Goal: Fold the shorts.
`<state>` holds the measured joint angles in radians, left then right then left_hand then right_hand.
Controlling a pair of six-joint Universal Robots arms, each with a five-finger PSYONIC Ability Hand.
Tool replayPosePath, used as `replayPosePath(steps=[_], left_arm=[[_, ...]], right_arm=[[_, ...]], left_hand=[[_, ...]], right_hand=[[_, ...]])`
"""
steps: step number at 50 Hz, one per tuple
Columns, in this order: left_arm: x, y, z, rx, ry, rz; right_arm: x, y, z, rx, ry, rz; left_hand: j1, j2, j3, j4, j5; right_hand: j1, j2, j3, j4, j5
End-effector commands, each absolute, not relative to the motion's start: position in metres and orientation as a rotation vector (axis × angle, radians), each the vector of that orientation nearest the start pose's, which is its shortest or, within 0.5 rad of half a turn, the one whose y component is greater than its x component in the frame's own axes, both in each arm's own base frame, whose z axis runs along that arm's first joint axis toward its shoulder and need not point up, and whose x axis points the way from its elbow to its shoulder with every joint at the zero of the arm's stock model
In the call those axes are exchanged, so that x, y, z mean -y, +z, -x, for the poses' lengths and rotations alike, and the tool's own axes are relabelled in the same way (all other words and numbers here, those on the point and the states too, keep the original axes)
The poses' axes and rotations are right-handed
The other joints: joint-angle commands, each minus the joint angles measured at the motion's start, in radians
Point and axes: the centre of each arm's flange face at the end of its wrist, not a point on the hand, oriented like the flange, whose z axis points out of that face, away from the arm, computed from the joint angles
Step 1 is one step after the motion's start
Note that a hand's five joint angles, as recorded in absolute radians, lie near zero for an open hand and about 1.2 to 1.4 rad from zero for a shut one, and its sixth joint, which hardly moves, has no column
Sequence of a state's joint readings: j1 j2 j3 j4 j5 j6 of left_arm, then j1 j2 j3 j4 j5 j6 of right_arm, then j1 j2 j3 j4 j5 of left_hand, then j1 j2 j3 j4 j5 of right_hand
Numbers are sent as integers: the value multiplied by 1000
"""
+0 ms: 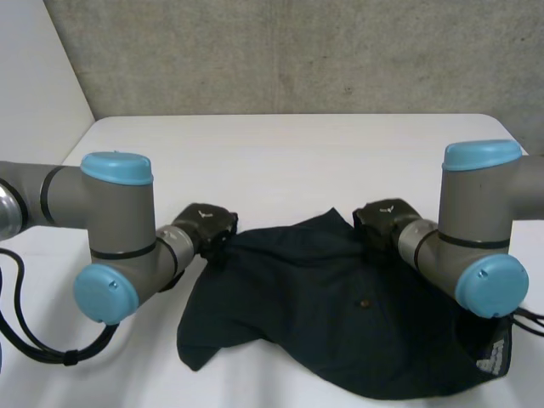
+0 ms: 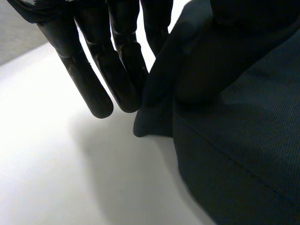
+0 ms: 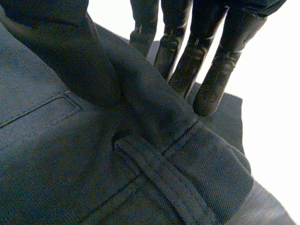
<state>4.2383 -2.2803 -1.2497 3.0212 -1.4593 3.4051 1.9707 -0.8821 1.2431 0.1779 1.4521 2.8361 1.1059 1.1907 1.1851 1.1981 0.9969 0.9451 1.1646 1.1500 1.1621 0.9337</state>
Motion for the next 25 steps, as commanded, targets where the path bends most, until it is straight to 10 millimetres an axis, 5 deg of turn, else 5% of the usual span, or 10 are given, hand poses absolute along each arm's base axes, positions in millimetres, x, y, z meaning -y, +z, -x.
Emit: replayPosePath(steps=[1,3,5,8,9,11,15,20,25], left_arm=[[325,195,309,-2375,-1995,-860],[338,239,310,-2209,-2202,-742],[345,288,312,-2016,-2427,-638],[347,326,312,-1824,-2607,-550],[346,352,311,-1681,-2717,-477],[344,377,306,-1552,-2802,-406],[328,421,297,-1322,-2941,-255],[315,436,285,-1251,-2967,-180],[310,414,288,-1342,-2928,-245]], right_arm=[[336,196,-296,-2250,-1783,1089],[345,218,-300,-2171,-1905,1105],[361,261,-307,-1998,-2143,1061],[371,326,-312,-1687,-2470,929],[371,343,-312,-1602,-2546,890],[365,390,-309,-1344,-2736,783],[355,439,-303,-1037,-2910,639],[349,449,-304,-986,-2889,651],[348,426,-309,-1112,-2781,760]], left_hand=[[290,206,211,198,225],[290,206,211,198,225],[290,206,211,198,225],[290,206,211,198,225],[290,206,211,198,225],[290,206,211,198,225],[290,206,211,198,225],[290,206,211,198,225],[290,206,211,198,225]], right_hand=[[451,232,246,234,288],[451,232,246,234,288],[451,232,246,234,288],[451,232,246,234,288],[451,232,246,234,288],[451,232,246,234,288],[451,232,246,234,288],[451,232,246,234,288],[451,232,246,234,288]])
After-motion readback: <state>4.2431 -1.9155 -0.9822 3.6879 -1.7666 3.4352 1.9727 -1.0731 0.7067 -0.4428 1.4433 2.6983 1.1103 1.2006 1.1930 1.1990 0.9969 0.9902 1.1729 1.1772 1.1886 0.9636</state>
